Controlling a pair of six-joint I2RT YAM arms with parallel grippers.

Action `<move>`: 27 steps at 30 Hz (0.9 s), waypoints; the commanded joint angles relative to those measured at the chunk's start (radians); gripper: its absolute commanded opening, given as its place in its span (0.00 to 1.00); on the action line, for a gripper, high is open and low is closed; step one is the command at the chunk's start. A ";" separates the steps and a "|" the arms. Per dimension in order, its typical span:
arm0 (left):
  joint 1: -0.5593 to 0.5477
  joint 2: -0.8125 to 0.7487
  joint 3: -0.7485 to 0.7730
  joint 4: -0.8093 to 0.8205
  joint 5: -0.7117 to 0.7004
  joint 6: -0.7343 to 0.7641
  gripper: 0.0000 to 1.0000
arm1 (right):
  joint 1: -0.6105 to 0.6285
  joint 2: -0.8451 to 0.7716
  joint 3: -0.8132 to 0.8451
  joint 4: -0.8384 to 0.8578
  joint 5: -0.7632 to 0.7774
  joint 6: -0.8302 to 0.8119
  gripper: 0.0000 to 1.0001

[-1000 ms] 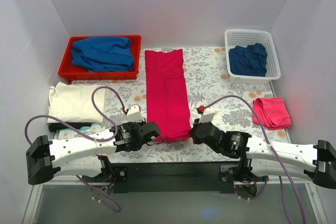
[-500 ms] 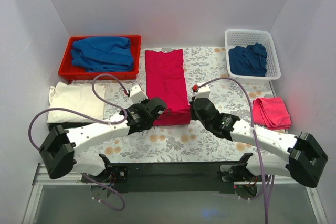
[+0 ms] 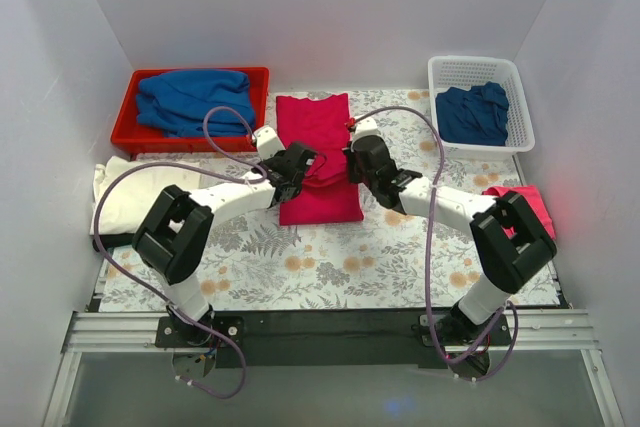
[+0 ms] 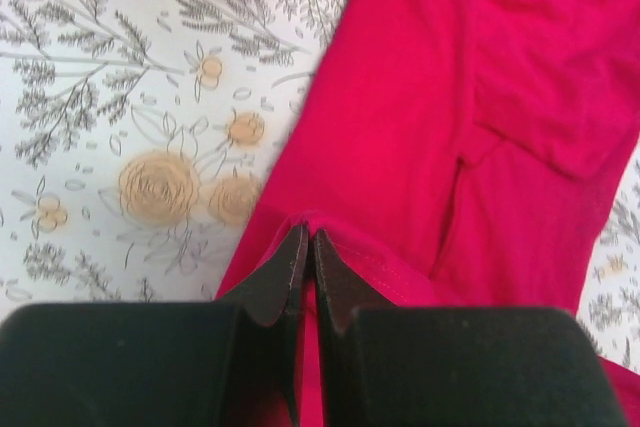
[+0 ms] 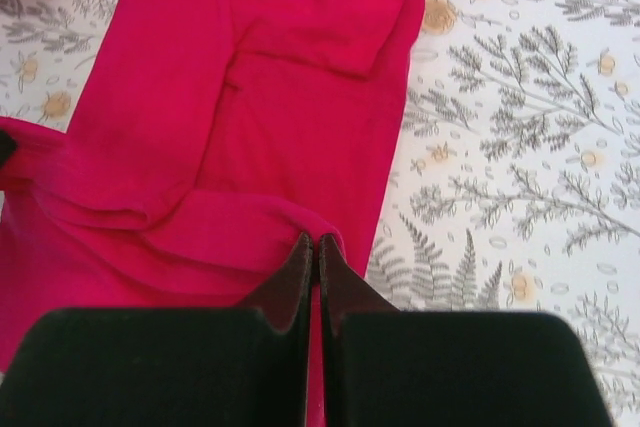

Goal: Fold and stack the t-shirts
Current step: Fold the folded rectangular tshirt in 1/3 of the way

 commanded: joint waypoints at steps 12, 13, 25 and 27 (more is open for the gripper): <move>0.125 0.203 0.216 0.074 0.029 0.113 0.00 | -0.134 0.267 0.228 0.076 -0.155 -0.033 0.01; 0.139 0.212 0.228 0.075 0.033 0.116 0.00 | -0.141 0.294 0.253 0.076 -0.160 -0.035 0.01; 0.181 0.291 0.493 0.101 0.076 0.240 0.63 | -0.232 0.322 0.446 0.030 -0.169 -0.090 0.45; 0.179 0.261 0.457 0.103 0.093 0.231 0.63 | -0.227 0.276 0.387 0.030 -0.192 -0.072 0.45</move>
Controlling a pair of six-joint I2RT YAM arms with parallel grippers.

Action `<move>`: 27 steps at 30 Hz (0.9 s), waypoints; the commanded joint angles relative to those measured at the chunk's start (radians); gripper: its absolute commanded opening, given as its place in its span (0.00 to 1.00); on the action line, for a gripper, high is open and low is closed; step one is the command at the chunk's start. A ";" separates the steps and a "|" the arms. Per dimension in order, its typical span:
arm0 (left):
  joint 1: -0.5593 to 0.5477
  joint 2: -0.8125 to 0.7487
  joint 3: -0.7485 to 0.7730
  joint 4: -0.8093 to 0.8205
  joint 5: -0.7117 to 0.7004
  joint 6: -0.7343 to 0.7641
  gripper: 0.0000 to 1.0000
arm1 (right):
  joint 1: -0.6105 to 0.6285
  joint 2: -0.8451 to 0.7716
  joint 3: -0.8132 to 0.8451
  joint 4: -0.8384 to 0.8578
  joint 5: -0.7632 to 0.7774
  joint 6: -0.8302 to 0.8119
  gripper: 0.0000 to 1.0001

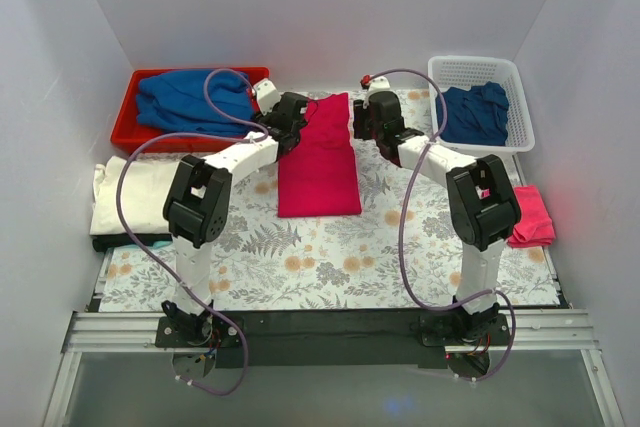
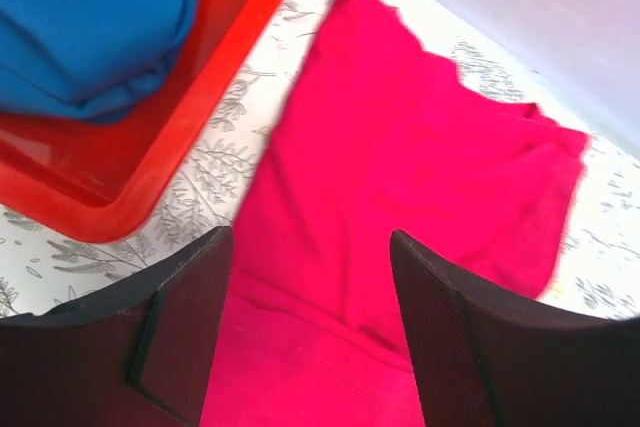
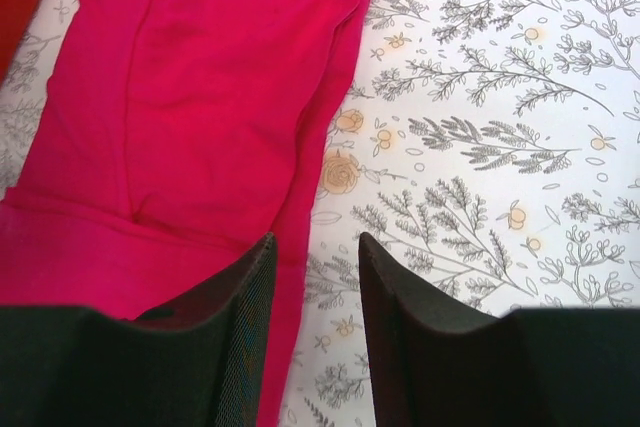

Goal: Fold and stack the t-shirts
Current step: Fold the folded rectangular tshirt in 1/3 of the way, then grab one side of the 2/3 rectangular tshirt with both arms

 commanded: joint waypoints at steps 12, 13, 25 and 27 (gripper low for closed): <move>-0.015 -0.407 -0.543 0.016 0.317 -0.036 0.63 | 0.021 -0.436 -0.544 0.047 -0.289 0.084 0.45; -0.017 -0.423 -0.563 0.014 0.326 -0.030 0.63 | 0.021 -0.449 -0.594 0.061 -0.319 0.077 0.45; 0.003 -0.641 -0.853 0.229 0.590 -0.005 0.66 | 0.005 -0.429 -0.808 0.311 -0.511 0.128 0.46; 0.003 -0.636 -0.867 0.240 0.593 -0.015 0.66 | 0.005 -0.405 -0.820 0.339 -0.518 0.137 0.46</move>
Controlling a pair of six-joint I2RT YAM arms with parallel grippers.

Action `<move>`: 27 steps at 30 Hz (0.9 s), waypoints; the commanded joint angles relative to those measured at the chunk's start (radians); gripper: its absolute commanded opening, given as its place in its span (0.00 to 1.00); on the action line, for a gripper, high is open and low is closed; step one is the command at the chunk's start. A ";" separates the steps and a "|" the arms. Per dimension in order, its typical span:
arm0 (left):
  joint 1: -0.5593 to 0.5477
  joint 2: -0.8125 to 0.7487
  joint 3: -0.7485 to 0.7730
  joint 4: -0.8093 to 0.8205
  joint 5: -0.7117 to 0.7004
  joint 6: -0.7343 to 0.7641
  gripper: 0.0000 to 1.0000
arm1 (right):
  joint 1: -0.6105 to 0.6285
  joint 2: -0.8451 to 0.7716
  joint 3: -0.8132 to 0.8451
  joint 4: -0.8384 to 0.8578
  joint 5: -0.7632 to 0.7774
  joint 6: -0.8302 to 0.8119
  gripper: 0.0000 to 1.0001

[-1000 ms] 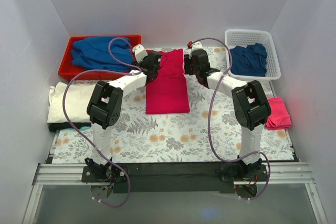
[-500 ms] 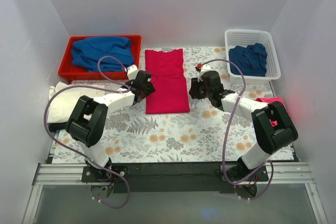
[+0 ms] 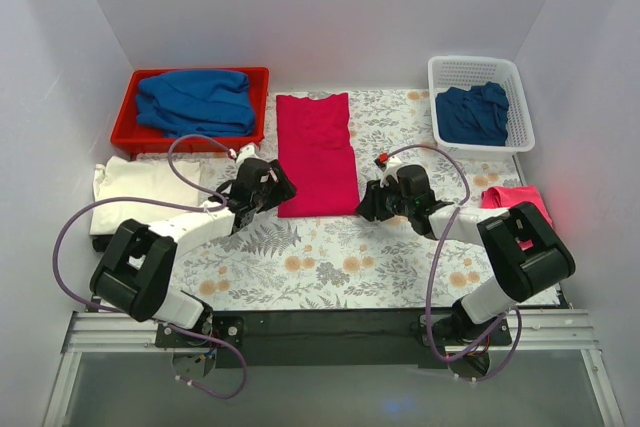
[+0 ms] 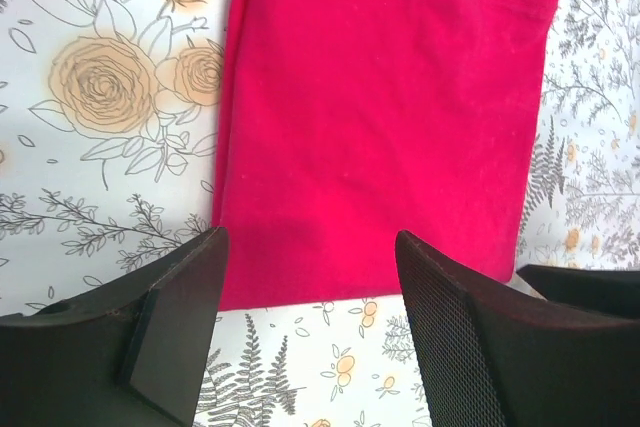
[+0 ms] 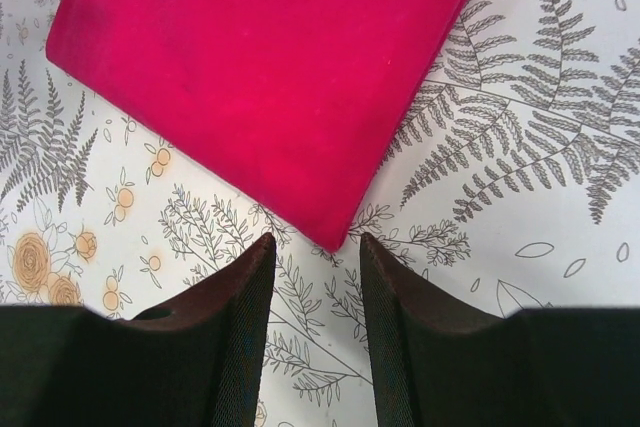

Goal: Fold and stack the t-shirts
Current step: Grab one side of the 2/3 rectangular tshirt with both arms

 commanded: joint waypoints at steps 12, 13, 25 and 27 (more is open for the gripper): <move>0.011 0.063 -0.079 0.088 0.046 0.015 0.66 | -0.013 0.095 -0.020 0.173 -0.059 0.041 0.45; 0.012 0.073 -0.078 0.084 0.049 0.012 0.65 | -0.015 0.096 -0.022 0.173 -0.057 0.039 0.45; 0.012 0.066 -0.099 0.071 0.076 0.004 0.28 | -0.019 0.132 -0.025 0.192 -0.074 0.051 0.34; 0.012 0.060 -0.110 0.085 0.083 0.006 0.20 | -0.019 0.149 -0.023 0.206 -0.096 0.056 0.20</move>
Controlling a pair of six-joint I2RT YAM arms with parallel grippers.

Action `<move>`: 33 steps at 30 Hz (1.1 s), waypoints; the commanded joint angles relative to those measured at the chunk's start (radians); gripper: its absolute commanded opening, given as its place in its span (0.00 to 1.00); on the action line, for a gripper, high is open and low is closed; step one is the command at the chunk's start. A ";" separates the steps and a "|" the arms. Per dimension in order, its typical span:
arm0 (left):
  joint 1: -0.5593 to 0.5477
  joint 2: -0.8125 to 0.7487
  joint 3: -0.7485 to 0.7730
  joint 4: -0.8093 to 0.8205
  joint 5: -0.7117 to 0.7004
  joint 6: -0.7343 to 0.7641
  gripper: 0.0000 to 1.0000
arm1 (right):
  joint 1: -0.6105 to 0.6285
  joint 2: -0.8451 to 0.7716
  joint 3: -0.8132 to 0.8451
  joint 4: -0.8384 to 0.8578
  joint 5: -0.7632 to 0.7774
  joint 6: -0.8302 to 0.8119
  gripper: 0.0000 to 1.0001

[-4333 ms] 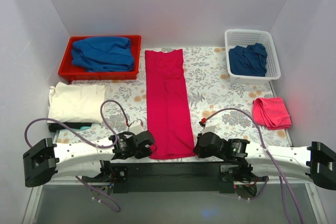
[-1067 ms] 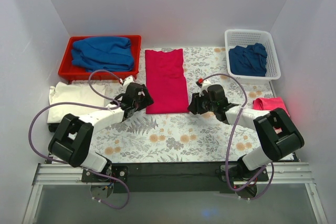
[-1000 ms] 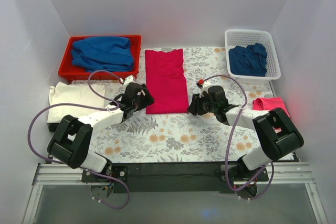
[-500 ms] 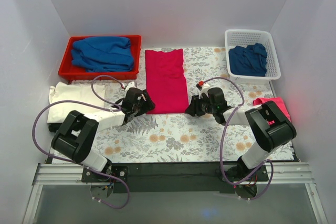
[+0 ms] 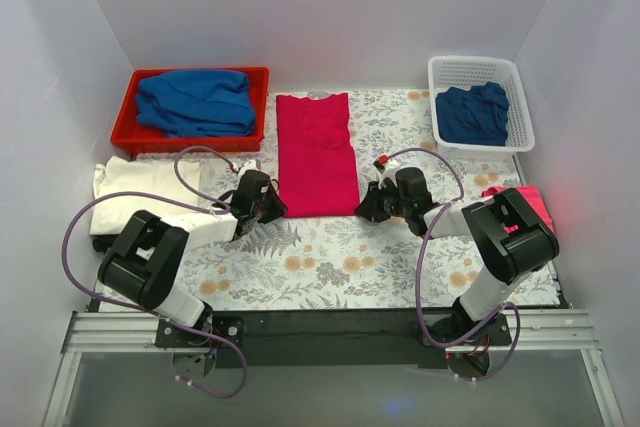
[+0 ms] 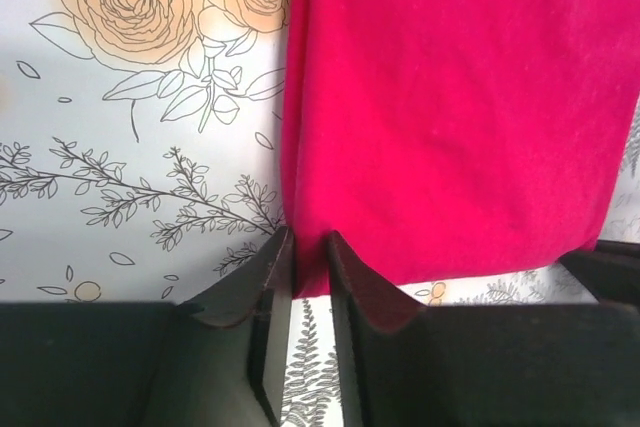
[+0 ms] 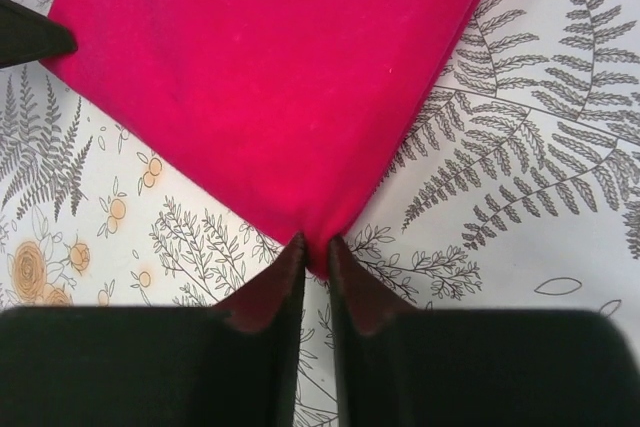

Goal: Fold and stack the t-shirts
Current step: Grab one side of the 2/3 rectangular tshirt with both arms

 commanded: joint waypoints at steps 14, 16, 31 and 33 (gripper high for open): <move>0.002 -0.133 -0.096 -0.045 0.052 0.021 0.00 | -0.003 -0.105 -0.128 0.056 -0.045 0.037 0.01; -0.004 -0.171 -0.121 -0.076 0.035 0.004 0.00 | 0.001 -0.144 -0.156 0.027 -0.029 0.040 0.01; -0.376 -0.496 -0.259 -0.361 -0.287 -0.336 0.00 | 0.229 -0.662 -0.352 -0.335 0.222 0.083 0.01; -0.439 -0.525 -0.260 -0.399 -0.339 -0.402 0.00 | 0.257 -0.744 -0.357 -0.375 0.247 0.103 0.01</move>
